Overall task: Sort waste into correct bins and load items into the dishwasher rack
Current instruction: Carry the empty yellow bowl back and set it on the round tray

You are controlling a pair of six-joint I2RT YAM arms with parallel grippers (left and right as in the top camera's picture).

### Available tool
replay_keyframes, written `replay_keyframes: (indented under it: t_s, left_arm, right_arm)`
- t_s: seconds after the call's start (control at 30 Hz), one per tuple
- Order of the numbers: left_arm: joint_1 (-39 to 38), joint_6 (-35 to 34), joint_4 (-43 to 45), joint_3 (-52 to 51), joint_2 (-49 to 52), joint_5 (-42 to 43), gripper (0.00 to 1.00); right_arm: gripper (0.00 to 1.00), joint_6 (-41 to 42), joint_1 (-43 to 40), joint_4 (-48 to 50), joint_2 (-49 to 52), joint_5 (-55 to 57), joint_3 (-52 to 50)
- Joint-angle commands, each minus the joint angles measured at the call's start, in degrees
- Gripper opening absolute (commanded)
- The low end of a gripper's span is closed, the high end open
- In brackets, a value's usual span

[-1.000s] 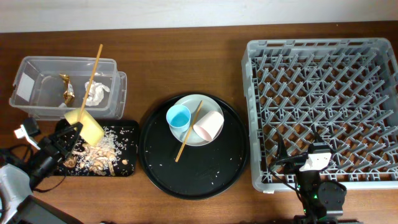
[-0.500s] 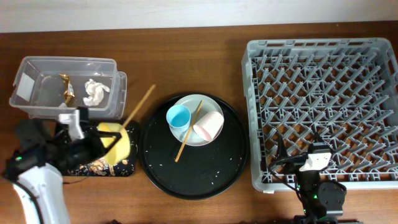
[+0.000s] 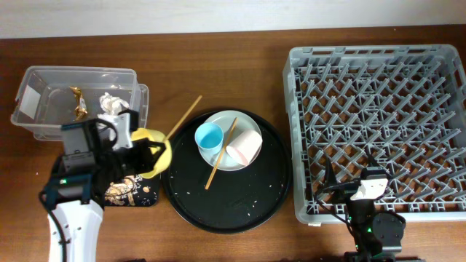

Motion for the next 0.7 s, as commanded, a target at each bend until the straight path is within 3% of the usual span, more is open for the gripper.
replay_keyframes:
  t_s: [0.0, 0.1, 0.17, 0.23, 0.27, 0.3, 0.37, 0.57, 0.67]
  left_arm:
    - [-8.63, -8.59, 3.28, -0.17, 1.51, -10.12, 0.0]
    - [-16.11, -11.13, 6.01, -0.17, 6.82, -14.58, 0.0]
    - [-20.17, -14.88, 6.1, -0.17, 11.19, -23.45, 0.0]
    - [-22.47, -17.11, 6.05, -0.17, 14.67, -23.85, 0.01]
    - [-23.56, -17.11, 5.64, -0.17, 15.39, -23.87, 0.08]
    - [-25.05, -17.11, 5.46, -0.17, 15.58, -23.87, 0.29]
    - [-26.8, -17.11, 4.76, -0.17, 15.58, -23.89, 0.51]
    - [-27.58, -16.85, 1.99, 2.05, 14.45, -24.83, 0.52]
    - [-27.43, -16.94, -9.81, 10.27, 7.67, -44.85, 0.53]
  right_arm:
    - [0.98, -0.15, 0.35, -0.09, -0.33, -0.11, -0.39]
    - [0.98, -0.17, 0.37, -0.09, -0.33, -0.13, -0.39]
    - [0.98, -0.15, 0.37, -0.09, -0.33, -0.11, -0.39]
    - [0.99, -0.15, 0.37, -0.09, -0.33, -0.11, -0.39]
    - [0.98, -0.15, 0.35, -0.09, -0.33, -0.11, -0.39]
    - [0.98, -0.17, 0.35, -0.09, -0.33, -0.11, -0.39]
    - [0.98, -0.15, 0.37, -0.09, -0.33, -0.11, -0.39]
    - [0.98, -0.15, 0.37, -0.09, -0.33, -0.11, -0.39]
    - [0.98, -0.15, 0.37, -0.09, -0.33, -0.11, -0.39]
